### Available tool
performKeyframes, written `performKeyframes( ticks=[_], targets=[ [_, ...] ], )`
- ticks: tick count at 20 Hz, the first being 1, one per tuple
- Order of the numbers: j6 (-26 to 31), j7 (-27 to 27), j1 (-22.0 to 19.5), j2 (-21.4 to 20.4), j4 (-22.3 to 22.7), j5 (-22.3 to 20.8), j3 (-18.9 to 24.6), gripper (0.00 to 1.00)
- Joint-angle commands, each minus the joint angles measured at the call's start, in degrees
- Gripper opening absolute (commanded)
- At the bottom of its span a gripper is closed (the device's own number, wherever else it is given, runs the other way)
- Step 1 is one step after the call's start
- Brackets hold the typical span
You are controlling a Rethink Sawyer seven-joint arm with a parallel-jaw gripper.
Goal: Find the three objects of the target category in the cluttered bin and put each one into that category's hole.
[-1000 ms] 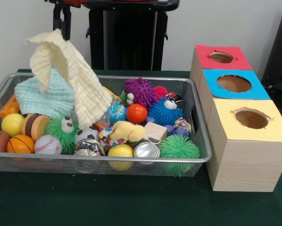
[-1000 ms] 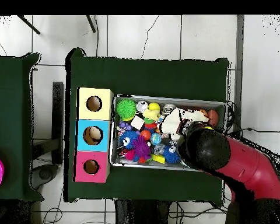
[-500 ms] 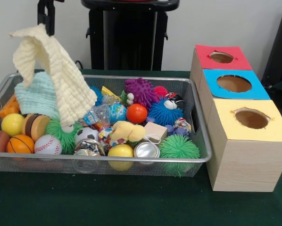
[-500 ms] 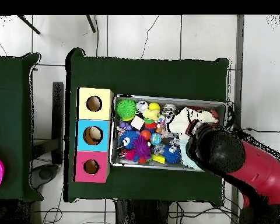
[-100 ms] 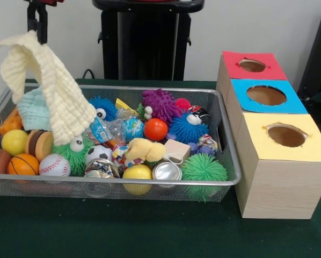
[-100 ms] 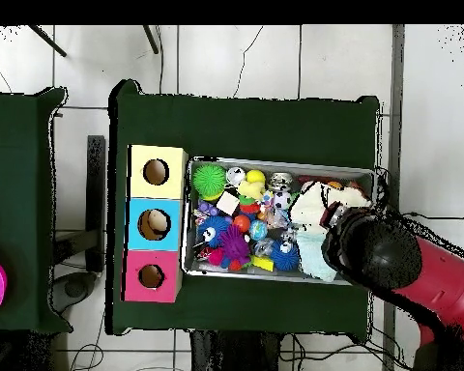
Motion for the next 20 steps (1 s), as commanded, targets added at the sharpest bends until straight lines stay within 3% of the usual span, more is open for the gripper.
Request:
performKeyframes(
  ticks=[1,12,20],
  targets=[
    [3.0,-11.0,-2.9,1.4,5.8,-3.6,8.0,1.0],
    [0.8,-7.0,-4.2,1.8,8.1,-5.4,10.6,1.0],
    [-2.1,-0.7,-0.6,4.2,7.6,-6.9,8.8,1.0]
  ],
)
